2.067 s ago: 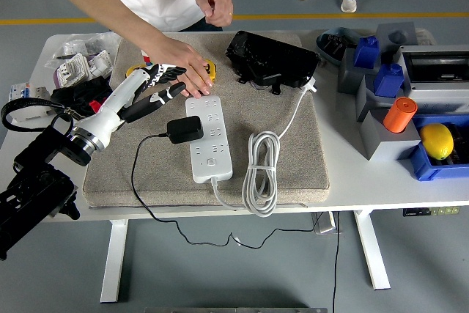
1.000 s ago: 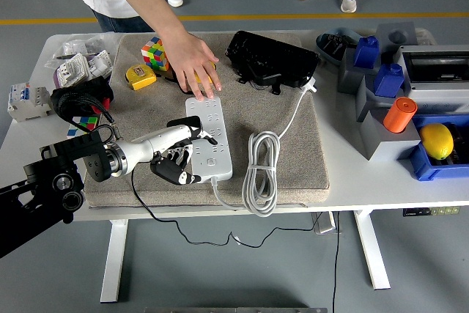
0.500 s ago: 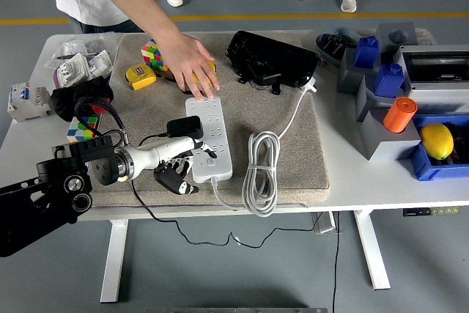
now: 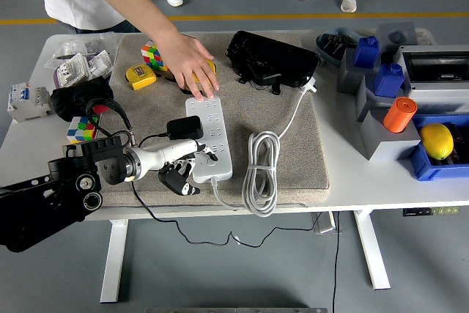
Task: Put the plug near the board,insert it into the board,press the button,pull the plug out
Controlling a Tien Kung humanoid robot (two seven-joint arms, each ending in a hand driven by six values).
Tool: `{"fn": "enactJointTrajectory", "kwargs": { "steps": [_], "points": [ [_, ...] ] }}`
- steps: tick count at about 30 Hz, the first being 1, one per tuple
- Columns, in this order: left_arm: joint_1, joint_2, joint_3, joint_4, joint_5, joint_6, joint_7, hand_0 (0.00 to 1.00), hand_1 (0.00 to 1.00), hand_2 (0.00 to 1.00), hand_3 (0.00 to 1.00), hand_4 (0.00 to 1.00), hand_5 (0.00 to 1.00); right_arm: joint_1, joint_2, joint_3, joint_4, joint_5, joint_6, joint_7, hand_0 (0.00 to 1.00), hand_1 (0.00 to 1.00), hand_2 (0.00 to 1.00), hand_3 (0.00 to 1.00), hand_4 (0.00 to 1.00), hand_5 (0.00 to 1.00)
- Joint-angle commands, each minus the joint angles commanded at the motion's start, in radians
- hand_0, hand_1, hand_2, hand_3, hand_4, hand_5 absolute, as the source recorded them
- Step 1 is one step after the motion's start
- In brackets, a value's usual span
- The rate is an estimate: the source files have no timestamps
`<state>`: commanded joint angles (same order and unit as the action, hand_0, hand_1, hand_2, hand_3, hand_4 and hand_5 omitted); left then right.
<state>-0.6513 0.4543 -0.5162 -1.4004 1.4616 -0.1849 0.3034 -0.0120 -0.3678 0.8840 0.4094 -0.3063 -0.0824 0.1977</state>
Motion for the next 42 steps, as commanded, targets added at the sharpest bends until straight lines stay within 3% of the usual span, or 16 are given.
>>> {"fn": "enactJointTrajectory", "kwargs": {
  "steps": [32,42],
  "points": [
    [-0.006,0.005,0.033,0.018,-0.019,-0.03,0.029,0.036,0.098,0.188,0.818,0.809,0.002,-0.001,-0.001,0.0,0.003,-0.003,0.0,0.0,0.711,0.714,0.701,0.599,0.998,0.603],
    [0.002,0.016,-0.05,-0.04,-0.02,-0.016,0.007,0.036,0.1,0.188,0.814,0.809,0.002,-0.004,0.0,0.006,0.003,-0.004,-0.001,0.001,0.71,0.713,0.701,0.599,0.998,0.603]
  ]
}}
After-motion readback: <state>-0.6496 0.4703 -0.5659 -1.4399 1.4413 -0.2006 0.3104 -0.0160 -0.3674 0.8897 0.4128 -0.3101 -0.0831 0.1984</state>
